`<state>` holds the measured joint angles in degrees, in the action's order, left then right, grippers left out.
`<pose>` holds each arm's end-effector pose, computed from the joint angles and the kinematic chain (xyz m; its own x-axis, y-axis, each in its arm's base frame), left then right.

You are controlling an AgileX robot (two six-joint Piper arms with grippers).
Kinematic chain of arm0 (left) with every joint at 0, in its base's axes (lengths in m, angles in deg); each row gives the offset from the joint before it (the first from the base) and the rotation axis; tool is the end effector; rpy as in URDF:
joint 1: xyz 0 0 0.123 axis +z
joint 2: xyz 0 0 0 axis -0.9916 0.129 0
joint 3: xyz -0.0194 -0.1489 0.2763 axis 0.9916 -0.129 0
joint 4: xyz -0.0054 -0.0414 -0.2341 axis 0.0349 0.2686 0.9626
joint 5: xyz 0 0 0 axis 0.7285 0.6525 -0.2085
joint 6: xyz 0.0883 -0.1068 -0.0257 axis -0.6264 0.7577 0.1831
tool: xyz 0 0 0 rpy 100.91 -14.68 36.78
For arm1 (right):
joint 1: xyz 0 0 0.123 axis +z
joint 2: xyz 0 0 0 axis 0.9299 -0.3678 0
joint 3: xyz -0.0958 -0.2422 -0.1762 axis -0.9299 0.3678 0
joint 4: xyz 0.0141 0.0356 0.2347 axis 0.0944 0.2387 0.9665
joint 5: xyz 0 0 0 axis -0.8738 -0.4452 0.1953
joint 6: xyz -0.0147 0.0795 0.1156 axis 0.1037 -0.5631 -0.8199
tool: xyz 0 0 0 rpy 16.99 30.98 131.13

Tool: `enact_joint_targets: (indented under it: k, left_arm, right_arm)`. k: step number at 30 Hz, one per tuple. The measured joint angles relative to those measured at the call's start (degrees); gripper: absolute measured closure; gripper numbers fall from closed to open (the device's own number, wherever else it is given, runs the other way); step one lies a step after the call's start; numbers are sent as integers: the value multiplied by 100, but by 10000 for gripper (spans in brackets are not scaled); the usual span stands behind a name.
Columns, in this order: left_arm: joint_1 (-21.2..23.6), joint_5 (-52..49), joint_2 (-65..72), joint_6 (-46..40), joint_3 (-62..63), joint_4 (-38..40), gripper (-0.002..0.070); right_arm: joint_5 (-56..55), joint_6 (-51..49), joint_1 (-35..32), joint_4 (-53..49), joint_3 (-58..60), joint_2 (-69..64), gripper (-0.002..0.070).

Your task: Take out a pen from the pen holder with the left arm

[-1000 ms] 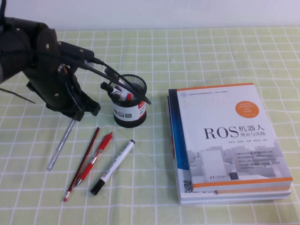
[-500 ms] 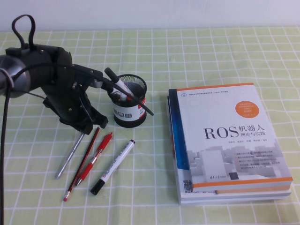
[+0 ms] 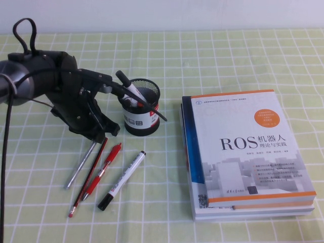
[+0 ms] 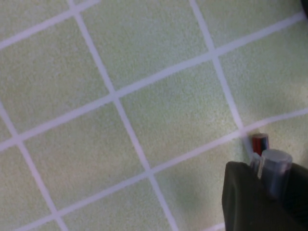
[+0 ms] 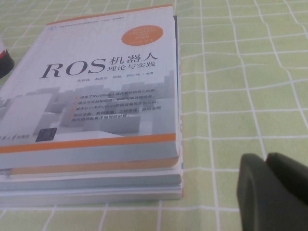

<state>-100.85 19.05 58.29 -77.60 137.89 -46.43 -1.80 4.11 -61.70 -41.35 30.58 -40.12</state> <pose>0.3896 -0.1363 0.1760 -0.8314 0.4978 -0.2468 0.5133 0.8582 0.0017 0.0548 0.0140 0.1561 -0.3152 0.1292 -0.9402 -0.1165 0.9779 0.1735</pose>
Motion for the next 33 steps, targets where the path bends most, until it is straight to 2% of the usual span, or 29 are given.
enact_joint_targets:
  k: [2,7,9,17,20,25,28,33]
  left_arm:
    - [0,0,5,-38,0,53,554]
    - [0,-10,5,-58,0,95,433]
    - [0,18,-38,-58,-39,95,406]
    - [0,298,-1013,-58,-892,95,386]
    - [0,309,-1693,-48,-1338,95,427]
    - [0,309,-2992,-1,-2076,95,626]
    - [0,297,-3788,103,-2457,108,662]
    - [0,380,-5203,205,-3148,194,676]
  right_arm:
    - [0,0,0,0,0,0,689]
    - [0,0,0,0,0,0,688]
    - [0,0,0,0,0,0,689]
    - [0,0,0,0,0,0,688]
    - [0,0,0,0,0,0,688]
    - [0,0,0,0,0,0,689]
    - [0,0,0,0,0,0,688]
    - [0,0,0,0,0,0,689]
